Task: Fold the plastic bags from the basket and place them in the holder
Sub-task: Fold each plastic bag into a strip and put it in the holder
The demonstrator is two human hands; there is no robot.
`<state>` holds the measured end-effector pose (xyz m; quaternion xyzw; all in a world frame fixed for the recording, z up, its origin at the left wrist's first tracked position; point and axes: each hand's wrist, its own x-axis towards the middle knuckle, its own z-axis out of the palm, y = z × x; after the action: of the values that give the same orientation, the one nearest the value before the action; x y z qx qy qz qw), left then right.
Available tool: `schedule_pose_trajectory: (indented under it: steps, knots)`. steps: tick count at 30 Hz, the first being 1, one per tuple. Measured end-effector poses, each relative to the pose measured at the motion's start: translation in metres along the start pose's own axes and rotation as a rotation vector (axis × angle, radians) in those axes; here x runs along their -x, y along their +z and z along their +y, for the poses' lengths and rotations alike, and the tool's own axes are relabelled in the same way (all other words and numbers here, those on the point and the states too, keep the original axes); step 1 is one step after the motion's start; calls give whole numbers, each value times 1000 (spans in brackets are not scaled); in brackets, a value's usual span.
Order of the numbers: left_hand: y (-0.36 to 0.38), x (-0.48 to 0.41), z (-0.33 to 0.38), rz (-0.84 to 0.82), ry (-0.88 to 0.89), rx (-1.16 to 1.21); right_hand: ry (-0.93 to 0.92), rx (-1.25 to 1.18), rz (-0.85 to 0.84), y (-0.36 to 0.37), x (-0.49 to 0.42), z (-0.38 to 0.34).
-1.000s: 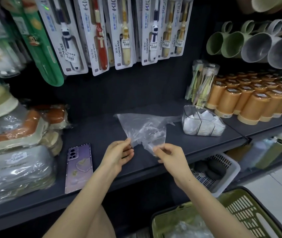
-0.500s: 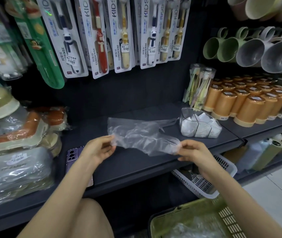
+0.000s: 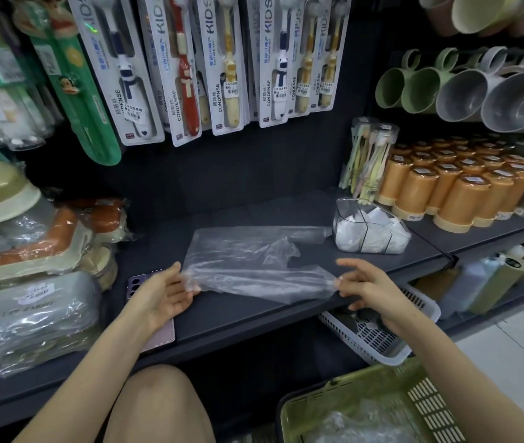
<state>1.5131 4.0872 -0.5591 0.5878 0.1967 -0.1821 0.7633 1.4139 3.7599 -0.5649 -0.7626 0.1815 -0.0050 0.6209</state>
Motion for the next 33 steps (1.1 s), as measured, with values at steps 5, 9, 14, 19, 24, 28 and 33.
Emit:
schedule_pose_trajectory:
  steps: [5,9,14,19,24,28,33]
  knots:
    - [-2,3,-7,56,82,-51,-65,111,13,9,3,4]
    - [-4,4,-1,46,75,-40,-86,-69,1,3,6,-1]
    - [0,5,3,-24,32,-11,-92,-488,-139,-6,7,-10]
    - [-2,7,3,-68,-19,11,-96,-436,-115,-8,8,-15]
    - [-6,11,2,-14,36,-57,-107,-171,-77,-19,10,-9]
    - [-8,14,-2,54,128,-190,-55,-92,-1,-18,8,-1]
    - [-2,27,-6,-19,3,-156,56,-53,106,-1,7,6]
